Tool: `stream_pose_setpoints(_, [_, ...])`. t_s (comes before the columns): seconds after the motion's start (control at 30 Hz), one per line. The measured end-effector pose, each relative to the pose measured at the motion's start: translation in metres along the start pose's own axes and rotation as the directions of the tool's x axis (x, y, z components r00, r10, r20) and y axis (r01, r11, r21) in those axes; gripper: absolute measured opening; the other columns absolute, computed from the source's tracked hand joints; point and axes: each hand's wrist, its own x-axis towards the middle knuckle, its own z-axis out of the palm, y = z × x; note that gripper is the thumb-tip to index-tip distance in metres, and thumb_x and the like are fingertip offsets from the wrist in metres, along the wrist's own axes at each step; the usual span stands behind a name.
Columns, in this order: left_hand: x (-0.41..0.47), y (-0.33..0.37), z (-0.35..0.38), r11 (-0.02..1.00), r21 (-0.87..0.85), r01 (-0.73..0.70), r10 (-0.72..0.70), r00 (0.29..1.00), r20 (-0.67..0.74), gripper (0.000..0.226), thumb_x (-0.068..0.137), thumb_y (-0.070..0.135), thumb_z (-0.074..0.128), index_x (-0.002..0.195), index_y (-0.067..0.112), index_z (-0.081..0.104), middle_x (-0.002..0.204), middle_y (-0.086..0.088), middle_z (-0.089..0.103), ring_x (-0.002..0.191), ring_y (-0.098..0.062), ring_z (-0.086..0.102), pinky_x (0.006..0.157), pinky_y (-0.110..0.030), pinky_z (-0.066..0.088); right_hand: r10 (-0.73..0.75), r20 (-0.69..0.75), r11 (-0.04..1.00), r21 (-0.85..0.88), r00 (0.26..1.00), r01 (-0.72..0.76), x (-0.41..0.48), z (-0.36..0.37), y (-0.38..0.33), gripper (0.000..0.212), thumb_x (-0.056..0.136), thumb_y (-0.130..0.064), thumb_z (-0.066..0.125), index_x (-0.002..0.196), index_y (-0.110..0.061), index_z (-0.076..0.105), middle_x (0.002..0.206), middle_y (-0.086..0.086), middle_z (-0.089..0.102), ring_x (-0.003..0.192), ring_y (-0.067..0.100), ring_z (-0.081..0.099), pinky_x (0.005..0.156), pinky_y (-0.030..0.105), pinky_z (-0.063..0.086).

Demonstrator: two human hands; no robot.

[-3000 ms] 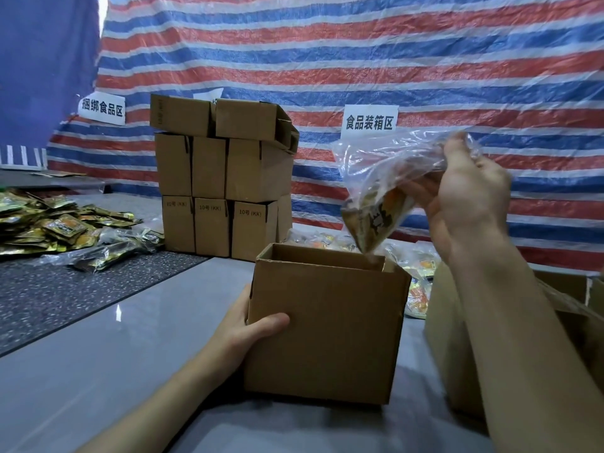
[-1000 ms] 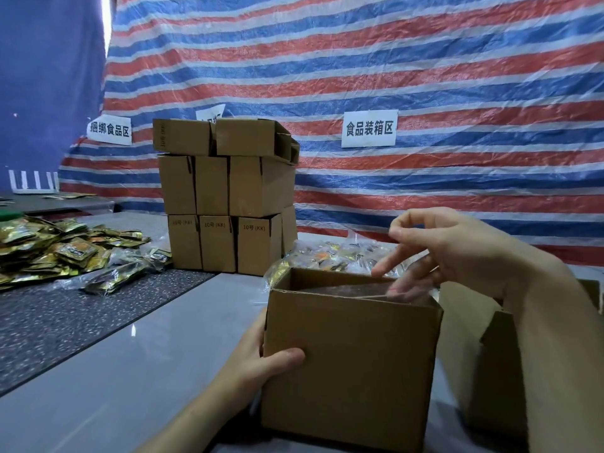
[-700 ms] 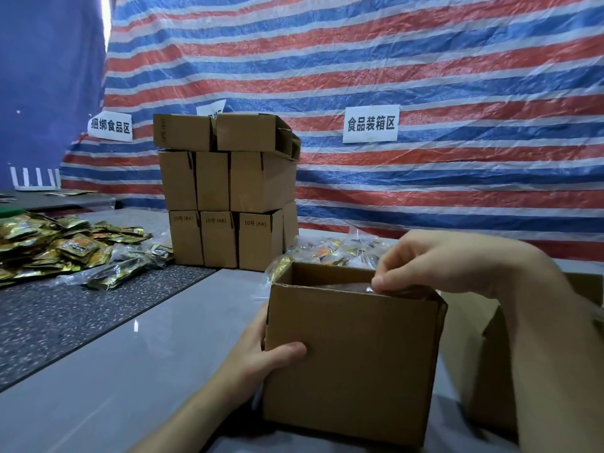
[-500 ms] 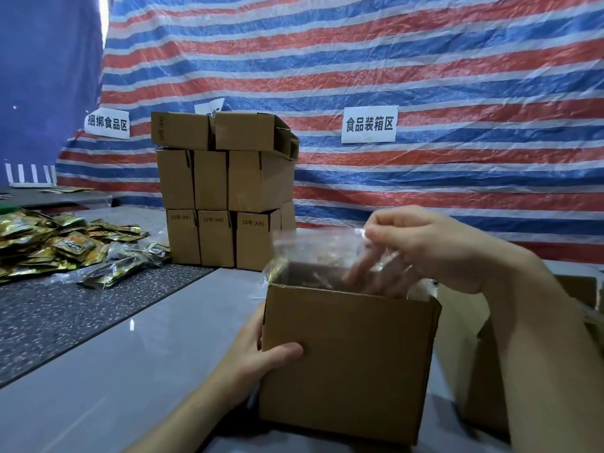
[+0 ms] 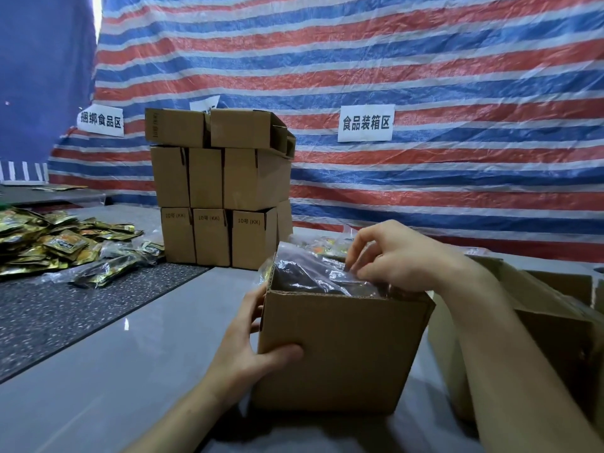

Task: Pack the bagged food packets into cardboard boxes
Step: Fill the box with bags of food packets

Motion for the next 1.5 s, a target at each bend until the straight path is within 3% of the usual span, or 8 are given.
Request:
stream_pose_setpoints(0.3, [0.002, -0.003, 0.000, 0.999, 0.035, -0.015, 0.015, 1.000, 0.019, 0.096, 0.053, 0.061, 0.084, 0.138, 0.030, 0.050, 0.118, 0.016, 0.068, 0.113, -0.013, 0.064, 0.096, -0.041, 0.052, -0.277, -0.070, 0.951, -0.166, 0.958, 0.262, 0.001, 0.028, -0.039, 0.021, 0.096, -0.020, 0.062, 0.093, -0.032, 0.079, 0.096, -0.017, 0.065, 0.088, 0.007, 0.061, 0.068, 0.021, 0.048])
stream_pose_setpoints(0.47, [0.003, -0.006, 0.001, 1.000, 0.015, -0.007, 0.007, 1.000, 0.030, 0.093, 0.053, 0.058, 0.084, 0.136, 0.033, 0.049, 0.116, 0.017, 0.069, 0.112, -0.011, 0.065, 0.094, -0.041, 0.055, 0.143, 0.317, 0.988, -0.092, 0.938, -0.120, 0.004, 0.049, -0.040, 0.069, 0.095, -0.075, 0.033, 0.135, -0.026, 0.061, 0.136, -0.001, 0.061, 0.124, 0.020, 0.056, 0.110, 0.037, 0.037])
stream_pose_setpoints(0.63, [0.004, -0.011, 0.004, 0.999, -0.030, 0.010, -0.008, 0.998, 0.054, 0.096, 0.056, 0.053, 0.086, 0.141, 0.032, 0.047, 0.124, 0.010, 0.068, 0.117, -0.015, 0.064, 0.097, -0.044, 0.052, 0.208, 0.307, 0.973, 0.035, 0.929, -0.230, 0.006, 0.046, -0.036, 0.083, 0.083, -0.090, 0.024, 0.115, -0.027, 0.067, 0.117, -0.001, 0.065, 0.113, 0.018, 0.059, 0.103, 0.039, 0.040])
stream_pose_setpoints(0.77, [0.007, -0.019, 0.002, 0.988, -0.136, 0.079, -0.080, 0.997, -0.002, 0.092, 0.050, 0.052, 0.086, 0.133, 0.025, 0.056, 0.119, 0.001, 0.072, 0.112, -0.022, 0.068, 0.089, -0.040, 0.057, -0.094, -0.087, 0.977, 0.183, 0.992, 0.109, 0.015, 0.046, -0.038, 0.067, 0.103, -0.063, 0.025, 0.088, -0.020, 0.074, 0.090, -0.004, 0.075, 0.090, 0.012, 0.069, 0.097, 0.042, 0.050])
stream_pose_setpoints(0.97, [0.021, -0.026, -0.011, 0.900, -0.417, 0.128, -0.211, 0.964, -0.159, 0.091, 0.045, 0.036, 0.085, 0.129, 0.011, 0.061, 0.116, -0.012, 0.074, 0.097, -0.024, 0.075, 0.068, -0.028, 0.060, 0.010, -0.806, 0.827, 0.340, 0.592, 0.448, 0.043, 0.060, 0.002, 0.028, 0.095, -0.027, 0.048, 0.076, -0.014, 0.064, 0.067, -0.003, 0.064, 0.064, 0.006, 0.059, 0.058, 0.023, 0.047])
stream_pose_setpoints(1.13, [0.025, -0.031, -0.020, 0.880, -0.462, 0.114, -0.225, 0.955, -0.193, 0.093, 0.046, 0.035, 0.086, 0.132, 0.013, 0.059, 0.121, -0.013, 0.072, 0.101, -0.031, 0.074, 0.068, -0.034, 0.061, 0.237, -0.704, 0.948, 0.318, 0.669, 0.000, 0.063, 0.119, 0.085, 0.008, 0.095, -0.017, 0.054, 0.094, -0.016, 0.062, 0.097, 0.004, 0.064, 0.094, 0.024, 0.060, 0.083, 0.041, 0.050])
stream_pose_setpoints(1.27, [0.026, -0.037, -0.021, 0.884, -0.454, 0.111, -0.215, 0.959, -0.184, 0.093, 0.048, 0.037, 0.088, 0.133, 0.015, 0.059, 0.123, -0.013, 0.071, 0.102, -0.030, 0.074, 0.069, -0.033, 0.061, 0.454, -0.486, 0.883, 0.135, 0.747, -0.449, 0.061, 0.146, 0.132, 0.033, 0.087, -0.021, 0.058, 0.120, -0.019, 0.062, 0.139, 0.009, 0.048, 0.133, 0.031, 0.037, 0.109, 0.041, 0.031])
stream_pose_setpoints(1.5, [0.027, -0.042, -0.019, 0.901, -0.419, 0.115, -0.199, 0.967, -0.161, 0.095, 0.049, 0.043, 0.090, 0.135, 0.019, 0.057, 0.125, -0.011, 0.069, 0.106, -0.031, 0.072, 0.074, -0.037, 0.061, 0.529, -0.320, 0.806, -0.098, 0.786, -0.583, 0.069, 0.152, 0.131, 0.047, 0.095, -0.039, 0.046, 0.133, -0.013, 0.056, 0.156, 0.014, 0.037, 0.147, 0.029, 0.024, 0.113, 0.046, 0.022])
